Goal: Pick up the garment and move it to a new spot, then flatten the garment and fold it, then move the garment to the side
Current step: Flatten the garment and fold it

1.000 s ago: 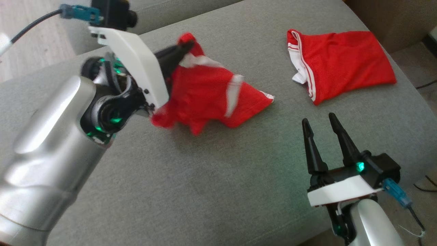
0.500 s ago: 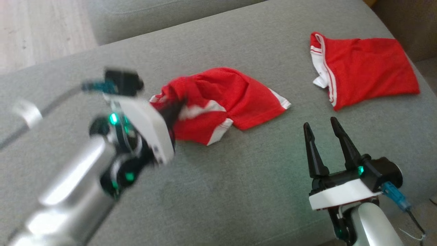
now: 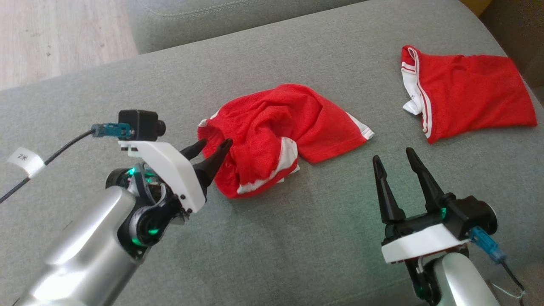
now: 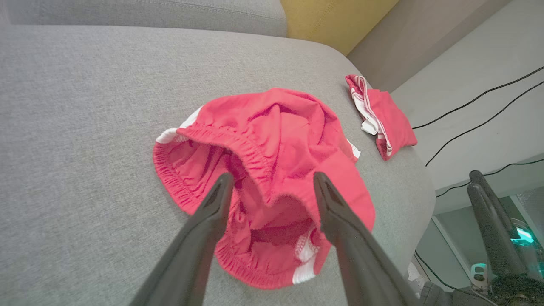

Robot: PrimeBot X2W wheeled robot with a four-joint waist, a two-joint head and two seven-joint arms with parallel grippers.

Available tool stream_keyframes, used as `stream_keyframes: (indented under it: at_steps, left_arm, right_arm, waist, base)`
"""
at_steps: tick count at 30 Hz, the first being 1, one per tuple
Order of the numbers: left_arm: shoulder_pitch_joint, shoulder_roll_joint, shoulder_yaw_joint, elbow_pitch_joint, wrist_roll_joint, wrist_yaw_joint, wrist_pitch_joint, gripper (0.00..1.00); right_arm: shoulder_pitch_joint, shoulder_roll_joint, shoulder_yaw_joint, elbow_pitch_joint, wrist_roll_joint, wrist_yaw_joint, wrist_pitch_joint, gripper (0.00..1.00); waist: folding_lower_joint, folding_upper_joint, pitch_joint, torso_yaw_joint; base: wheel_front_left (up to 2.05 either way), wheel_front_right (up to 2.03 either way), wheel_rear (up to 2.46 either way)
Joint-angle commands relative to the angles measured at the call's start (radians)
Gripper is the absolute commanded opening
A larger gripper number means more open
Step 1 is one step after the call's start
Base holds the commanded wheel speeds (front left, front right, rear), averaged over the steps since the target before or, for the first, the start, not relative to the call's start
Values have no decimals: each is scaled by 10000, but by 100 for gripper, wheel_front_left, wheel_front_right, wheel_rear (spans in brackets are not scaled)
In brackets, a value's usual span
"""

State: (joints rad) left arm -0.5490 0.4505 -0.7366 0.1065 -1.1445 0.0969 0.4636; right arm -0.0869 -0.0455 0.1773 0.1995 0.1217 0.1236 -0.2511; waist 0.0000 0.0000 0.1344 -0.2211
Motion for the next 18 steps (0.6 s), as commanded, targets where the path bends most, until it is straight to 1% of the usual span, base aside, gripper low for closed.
stream_keyframes:
  at_steps: [1,5,7,9,11,12,14,16,18]
  left_arm:
    - [-635,192,574,-192,-14,10,-117,100]
    - [-631,281,667,-88,-113,-78,-115,100]
    - [-541,451,721,-247,-153,-152,-110,100]
    - [-336,730,704,-579,-102,-272,-121,100]
    - [1,1225,555,-1034,235,-395,-190,100]
    - [481,1705,369,-1494,782,-330,-465,100]
    - [951,2092,49,-1881,1710,-96,-937,100]
    - [1411,2174,-339,-2150,2467,133,-1375,100]
    - [1791,1963,-646,-2279,2990,414,-1832,100]
  right_arm:
    - [-266,-47,240,-275,-40,71,-107,100]
    - [-279,-47,238,-269,25,71,-107,100]
    - [-261,-47,191,-283,46,71,-107,100]
    - [-239,-47,152,-295,71,71,-107,100]
    - [-223,-47,121,-316,107,71,-107,100]
    - [-202,-47,80,-349,147,71,-107,100]
    - [-167,-47,17,-389,185,71,-107,100]
    - [-124,-47,-48,-420,197,71,-107,100]
    - [-57,-47,-87,-421,173,71,-107,100]
  waist:
    - [0,0,-7,-12]
    - [0,0,-30,-83]
    - [0,0,-23,-140]
    - [0,0,-31,-208]
    - [0,0,-20,-295]
    - [0,0,-2,-356]
    - [0,0,52,-371]
    - [0,0,110,-337]
    - [0,0,136,-249]
  base:
    - [0,0,0]
    - [0,0,0]
    - [0,0,0]
    - [0,0,0]
    - [0,0,0]
    - [0,0,0]
    - [0,0,0]
    - [0,0,0]
    - [0,0,0]
